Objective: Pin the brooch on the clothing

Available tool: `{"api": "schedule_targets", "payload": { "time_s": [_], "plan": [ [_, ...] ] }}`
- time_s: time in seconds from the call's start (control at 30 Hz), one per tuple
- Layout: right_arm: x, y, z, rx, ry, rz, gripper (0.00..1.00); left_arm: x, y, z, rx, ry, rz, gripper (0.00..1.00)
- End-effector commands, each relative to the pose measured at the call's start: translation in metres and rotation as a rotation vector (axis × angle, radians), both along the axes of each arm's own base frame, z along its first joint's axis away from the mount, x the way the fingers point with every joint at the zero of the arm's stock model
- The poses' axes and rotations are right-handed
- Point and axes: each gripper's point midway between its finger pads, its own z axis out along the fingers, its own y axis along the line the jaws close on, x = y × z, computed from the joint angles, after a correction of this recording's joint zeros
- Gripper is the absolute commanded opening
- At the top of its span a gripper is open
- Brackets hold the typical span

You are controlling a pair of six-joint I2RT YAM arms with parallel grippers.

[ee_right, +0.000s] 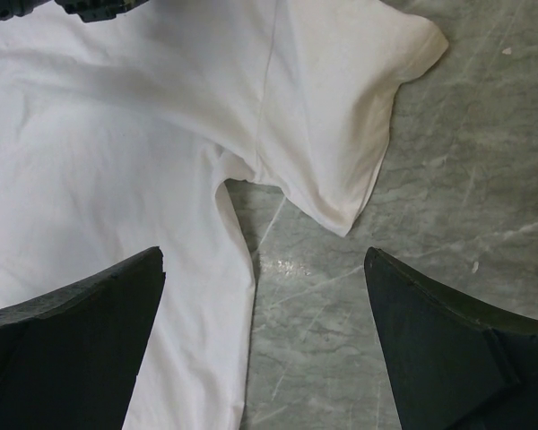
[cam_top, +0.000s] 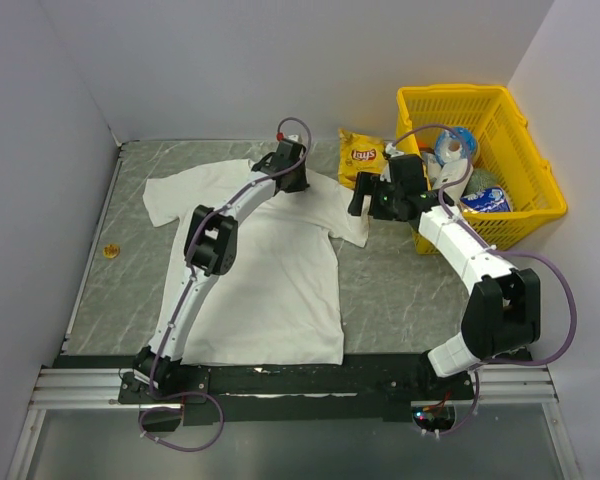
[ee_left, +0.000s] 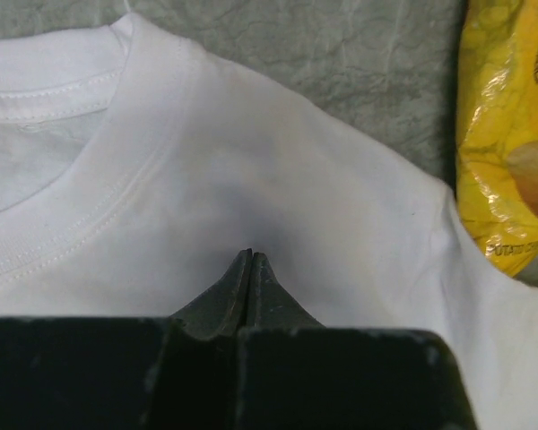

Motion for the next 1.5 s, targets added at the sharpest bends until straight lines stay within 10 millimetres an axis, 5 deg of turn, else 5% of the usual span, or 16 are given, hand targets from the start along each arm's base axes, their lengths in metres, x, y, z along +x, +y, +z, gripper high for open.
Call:
{"api": "schedule_targets", "payload": {
  "time_s": [0.0, 0.4, 0.77, 0.9, 0.93, 1.0, 1.03, 1.07, 1.1, 1.13, 1.2, 1.23, 1.27, 1.3, 1.4, 1.47],
  "plan": [
    [0.003, -0.008, 0.026, 0.002, -0.065, -0.018, 1.00, 0.011, -0.001, 0.011, -0.030, -0.019, 0.051, 0.01],
    [0.011, -0.018, 0.024, -0.012, -0.045, -0.032, 1.00, 0.048, 0.038, -0.004, -0.170, 0.026, 0.205, 0.01],
    [0.014, -0.016, 0.015, -0.002, -0.015, -0.012, 1.00, 0.066, 0.027, 0.023, -0.305, -0.051, 0.153, 0.01],
    [0.010, -0.011, 0.018, 0.019, -0.018, 0.015, 1.00, 0.064, 0.011, 0.069, -0.389, -0.143, 0.059, 0.01],
    [0.010, -0.010, 0.021, 0.026, -0.020, 0.015, 1.00, 0.061, 0.010, 0.104, -0.410, -0.194, 0.036, 0.03],
    [0.007, -0.008, 0.027, 0.039, -0.038, 0.026, 1.00, 0.056, 0.010, 0.124, -0.411, -0.244, 0.014, 0.09],
    [0.006, -0.007, 0.030, 0.047, -0.043, 0.034, 1.00, 0.051, 0.013, 0.163, -0.416, -0.310, 0.000, 0.11],
    [0.005, -0.005, 0.031, 0.053, -0.046, 0.040, 1.00, 0.047, 0.018, 0.166, -0.405, -0.318, 0.000, 0.14],
    [0.003, -0.005, 0.037, 0.057, -0.061, 0.045, 1.00, 0.043, 0.022, 0.178, -0.397, -0.341, -0.002, 0.20],
    [0.002, -0.001, 0.040, 0.071, -0.069, 0.063, 1.00, 0.035, 0.031, 0.219, -0.383, -0.414, -0.005, 0.23],
    [-0.002, 0.001, 0.047, 0.084, -0.085, 0.072, 1.00, 0.024, 0.049, 0.221, -0.327, -0.419, 0.020, 0.40],
    [-0.004, 0.004, 0.049, 0.091, -0.090, 0.084, 1.00, 0.012, 0.062, 0.257, -0.310, -0.480, 0.027, 0.47],
    [-0.006, 0.006, 0.053, 0.097, -0.098, 0.092, 1.00, 0.006, 0.080, 0.239, -0.261, -0.449, 0.072, 0.53],
    [-0.007, 0.008, 0.053, 0.094, -0.099, 0.099, 1.00, -0.008, 0.094, 0.271, -0.262, -0.495, 0.090, 0.63],
    [-0.012, 0.019, 0.054, 0.087, -0.100, 0.128, 1.00, -0.034, 0.144, 0.265, -0.197, -0.451, 0.184, 0.79],
    [-0.014, 0.030, 0.055, 0.082, -0.097, 0.154, 1.00, -0.046, 0.183, 0.242, -0.127, -0.393, 0.259, 0.86]
  ]
}}
